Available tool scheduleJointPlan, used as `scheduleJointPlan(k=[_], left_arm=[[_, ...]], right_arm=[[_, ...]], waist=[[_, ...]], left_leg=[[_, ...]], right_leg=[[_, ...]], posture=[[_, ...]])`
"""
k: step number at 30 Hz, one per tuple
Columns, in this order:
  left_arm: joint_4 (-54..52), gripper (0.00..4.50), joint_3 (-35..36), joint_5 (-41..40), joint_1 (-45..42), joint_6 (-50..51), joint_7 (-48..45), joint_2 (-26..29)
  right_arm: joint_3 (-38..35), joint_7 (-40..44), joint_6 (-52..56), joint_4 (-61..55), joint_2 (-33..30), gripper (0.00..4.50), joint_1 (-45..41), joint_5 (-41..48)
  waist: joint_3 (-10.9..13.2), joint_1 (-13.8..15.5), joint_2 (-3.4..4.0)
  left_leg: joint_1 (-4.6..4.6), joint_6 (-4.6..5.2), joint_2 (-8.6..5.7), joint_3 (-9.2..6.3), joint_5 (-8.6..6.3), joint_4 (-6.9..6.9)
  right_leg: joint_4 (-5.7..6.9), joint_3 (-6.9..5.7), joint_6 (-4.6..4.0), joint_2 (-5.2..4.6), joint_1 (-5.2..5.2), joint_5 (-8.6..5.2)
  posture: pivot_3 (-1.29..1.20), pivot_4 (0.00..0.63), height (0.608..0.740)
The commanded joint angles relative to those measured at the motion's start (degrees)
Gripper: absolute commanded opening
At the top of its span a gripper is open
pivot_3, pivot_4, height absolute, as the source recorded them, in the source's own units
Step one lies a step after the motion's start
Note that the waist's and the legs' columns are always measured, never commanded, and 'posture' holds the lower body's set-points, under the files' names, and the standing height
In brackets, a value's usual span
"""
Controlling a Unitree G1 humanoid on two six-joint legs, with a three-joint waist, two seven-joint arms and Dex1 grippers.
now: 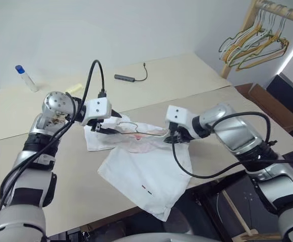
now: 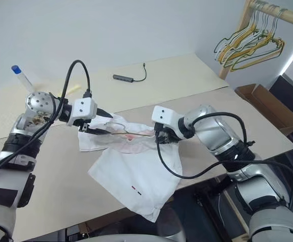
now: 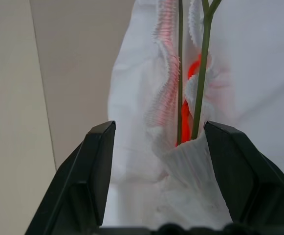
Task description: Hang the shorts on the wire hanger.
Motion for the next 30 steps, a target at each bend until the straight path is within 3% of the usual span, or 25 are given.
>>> scheduleJointPlan(k=[1, 9, 11, 15, 18, 26, 30], left_arm=[[-1.6, 3.13, -0.2, 0.1, 0.5, -1.4, -1.4, 1.9], [5.7, 3.13, 4.5, -3.6, -4.8, -2.8, -1.4, 2.8], [5.7, 3.13, 5.6, -6.8, -5.2, -2.0, -7.2, 4.0], [1.8, 3.13, 0.7, -10.5, -1.6, -3.4, -10.5, 8.1], [2.1, 3.13, -1.2, -7.3, 0.4, -7.6, -10.1, 8.4], [7.4, 3.13, -4.1, 5.8, 0.0, -13.4, 4.3, 3.8], [8.9, 3.13, -4.8, 7.0, 0.5, -13.8, 5.8, 1.0]], right_arm=[[-0.4, 0.2, -1.3, 0.1, 0.6, 1.78, -1.0, -0.8], [-0.6, 0.5, -0.9, 0.8, 1.2, 1.78, -1.2, -1.1], [-0.7, 0.6, -0.7, 0.6, 1.3, 1.78, -1.0, -1.1], [-0.8, 0.6, -0.5, 0.7, 1.5, 1.78, -0.9, -1.1], [-0.9, 0.7, -0.4, 0.7, 1.6, 1.78, -1.0, -1.0], [-1.4, 1.3, -0.3, 0.5, 1.7, 1.78, -1.2, -0.6], [-1.6, 1.6, -0.2, 0.4, 1.8, 1.78, -1.4, -0.5]], waist=[[0.0, 0.0, 0.00], [0.0, 0.0, 0.00], [0.0, 0.0, 0.00], [0.0, -0.9, 0.01], [0.0, -0.8, 0.01], [0.0, -0.4, -0.01], [0.0, -0.6, -0.01]], left_leg=[[0.00, 0.00, 0.00, 0.00, 0.00, 0.00], [-0.01, 0.00, -0.01, -0.02, 0.00, 0.01], [-0.01, 0.00, -0.01, -0.02, 0.00, 0.01], [-0.01, 0.00, 0.00, -0.01, 0.00, -0.02], [0.10, 0.00, 0.00, -0.01, 0.00, -0.02], [0.14, -0.03, -0.01, -0.07, 0.02, -0.02], [0.09, -0.03, -0.03, -0.07, 0.02, -0.01]], right_leg=[[0.00, 0.00, 0.00, 0.00, 0.00, 0.00], [-0.02, -0.01, 0.00, 0.00, 0.00, 0.00], [-0.02, -0.02, 0.00, 0.00, 0.00, 0.00], [0.00, -0.01, 0.00, -0.01, -0.02, 0.00], [0.04, 0.02, 0.00, -0.01, 0.06, 0.00], [-0.01, -0.03, 0.00, 0.00, 0.14, 0.00], [-0.01, -0.03, 0.00, -0.02, 0.12, 0.00]], posture=[[-0.24, 0.000, 0.740], [-0.25, 0.000, 0.740], [-0.25, 0.000, 0.740], [-0.25, 0.000, 0.740], [-0.25, 0.000, 0.740], [-0.25, 0.000, 0.740], [-0.25, 0.000, 0.740]])
